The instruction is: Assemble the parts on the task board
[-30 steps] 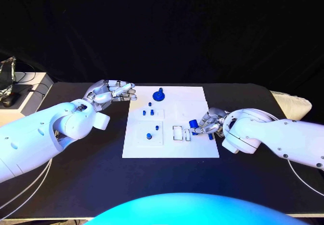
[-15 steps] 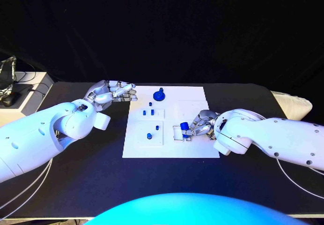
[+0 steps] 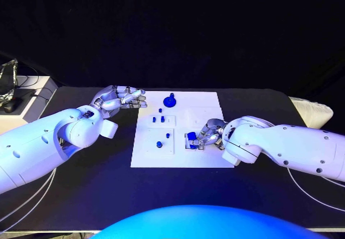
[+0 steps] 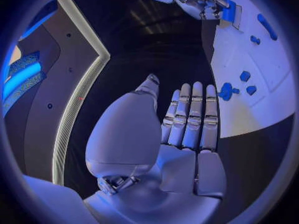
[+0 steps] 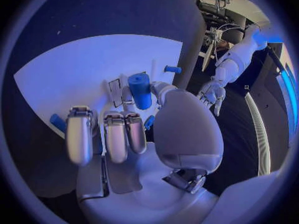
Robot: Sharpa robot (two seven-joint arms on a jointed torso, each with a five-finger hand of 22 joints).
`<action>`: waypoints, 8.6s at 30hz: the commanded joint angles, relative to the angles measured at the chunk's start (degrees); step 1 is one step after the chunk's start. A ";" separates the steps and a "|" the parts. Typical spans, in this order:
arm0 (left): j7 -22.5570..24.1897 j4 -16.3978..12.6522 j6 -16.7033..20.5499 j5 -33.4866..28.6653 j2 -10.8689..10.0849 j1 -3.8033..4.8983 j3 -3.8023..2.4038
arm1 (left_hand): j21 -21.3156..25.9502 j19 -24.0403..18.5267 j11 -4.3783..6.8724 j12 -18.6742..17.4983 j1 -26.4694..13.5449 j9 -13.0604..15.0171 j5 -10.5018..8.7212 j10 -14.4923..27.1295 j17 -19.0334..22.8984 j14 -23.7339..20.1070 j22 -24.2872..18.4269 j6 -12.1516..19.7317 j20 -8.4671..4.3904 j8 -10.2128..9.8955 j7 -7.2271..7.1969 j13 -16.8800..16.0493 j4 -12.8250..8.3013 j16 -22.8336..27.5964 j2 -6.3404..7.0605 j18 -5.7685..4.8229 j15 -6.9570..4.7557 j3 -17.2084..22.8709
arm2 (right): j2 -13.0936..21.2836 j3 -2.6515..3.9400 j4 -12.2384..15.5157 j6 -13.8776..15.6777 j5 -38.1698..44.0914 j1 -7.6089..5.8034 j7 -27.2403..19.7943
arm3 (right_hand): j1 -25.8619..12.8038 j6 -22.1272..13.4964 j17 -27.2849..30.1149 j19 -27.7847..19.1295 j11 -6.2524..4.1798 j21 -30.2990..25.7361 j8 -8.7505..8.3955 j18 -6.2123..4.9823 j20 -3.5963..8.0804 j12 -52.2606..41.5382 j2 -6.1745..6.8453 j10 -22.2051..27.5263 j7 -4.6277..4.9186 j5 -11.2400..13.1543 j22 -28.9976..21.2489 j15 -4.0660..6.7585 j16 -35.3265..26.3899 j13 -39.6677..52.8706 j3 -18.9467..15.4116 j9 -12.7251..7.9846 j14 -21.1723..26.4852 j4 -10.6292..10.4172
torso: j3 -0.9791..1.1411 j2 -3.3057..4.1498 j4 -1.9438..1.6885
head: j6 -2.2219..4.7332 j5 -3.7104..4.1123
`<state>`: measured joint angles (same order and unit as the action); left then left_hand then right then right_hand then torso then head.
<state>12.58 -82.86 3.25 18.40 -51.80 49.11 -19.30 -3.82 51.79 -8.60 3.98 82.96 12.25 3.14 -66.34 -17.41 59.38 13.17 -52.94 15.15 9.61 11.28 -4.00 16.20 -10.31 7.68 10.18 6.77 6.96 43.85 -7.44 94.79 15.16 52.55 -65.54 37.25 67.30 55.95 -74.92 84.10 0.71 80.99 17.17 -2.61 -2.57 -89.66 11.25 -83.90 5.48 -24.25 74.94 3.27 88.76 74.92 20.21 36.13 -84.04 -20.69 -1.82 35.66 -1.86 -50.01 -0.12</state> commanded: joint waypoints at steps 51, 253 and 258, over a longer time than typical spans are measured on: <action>-1.23 -0.38 -1.13 0.02 -0.30 0.01 -0.04 | 0.09 -0.53 -0.61 -0.45 -0.20 -0.62 -0.30 1.97 -0.07 0.04 -0.83 0.34 0.44 -0.77 0.87 0.14 0.34 1.01 -0.42 0.28 0.54 -1.81 | 1.75 -0.01 0.31 0.59 4.35 0.22 -3.83 | -8.58 0.35 -11.77 4.30 -0.06 -0.50 -0.99 0.88 -0.03 1.45 -6.45 -5.02 -0.36 9.97 12.52 -0.03 0.13 13.83 -19.81 1.56 -5.24 4.00 | 0.11 0.03 0.04 | 0.01 -0.51; -1.48 0.09 -0.69 -0.86 -0.28 -0.20 -0.03 | -0.03 0.37 -0.55 -0.18 1.43 -1.45 -0.31 0.99 -0.51 0.29 -2.30 -1.51 0.29 -0.66 1.03 -0.12 0.35 2.11 -2.34 0.27 0.54 -2.19 | 1.19 0.13 -1.62 -1.24 5.00 2.07 -0.65 | -7.28 4.88 -13.22 4.97 -1.33 3.52 0.94 1.61 0.93 -0.34 1.34 -6.10 -1.78 5.28 13.71 1.06 0.55 15.08 7.13 -1.16 -5.55 7.74 | 0.04 0.14 -0.17 | 0.01 1.13; -1.57 0.11 -0.68 -0.86 -0.29 -0.20 -0.03 | -0.03 0.37 -0.58 -0.17 1.33 -1.49 -0.32 1.01 -0.51 0.25 -2.35 -1.53 0.30 -0.68 1.07 -0.12 0.37 2.17 -2.38 0.27 0.57 -2.25 | 1.22 0.13 -1.69 -1.32 5.10 2.08 -0.58 | -7.42 4.86 -13.09 4.94 -1.31 3.37 0.90 1.58 0.92 -0.34 1.40 -6.10 -1.75 5.38 13.68 1.04 0.50 15.08 6.81 -1.25 -5.52 7.51 | 0.05 0.13 -0.14 | 0.01 1.14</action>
<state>10.85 -82.60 3.09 17.89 -52.12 48.92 -19.29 -3.83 52.00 -8.71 4.14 84.44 10.82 3.14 -65.43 -17.85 59.57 10.89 -54.58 15.35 9.16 11.88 -4.18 16.51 -8.38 5.73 10.19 6.98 5.07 45.11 -7.30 93.08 15.22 57.48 -63.53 37.06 60.45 60.83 -74.92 83.90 -0.51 84.71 18.39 -1.26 -1.96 -89.88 12.85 -83.91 3.26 -19.07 74.92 4.09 89.41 74.94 27.42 34.94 -84.04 -13.28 -1.78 35.79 -2.03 -50.00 1.02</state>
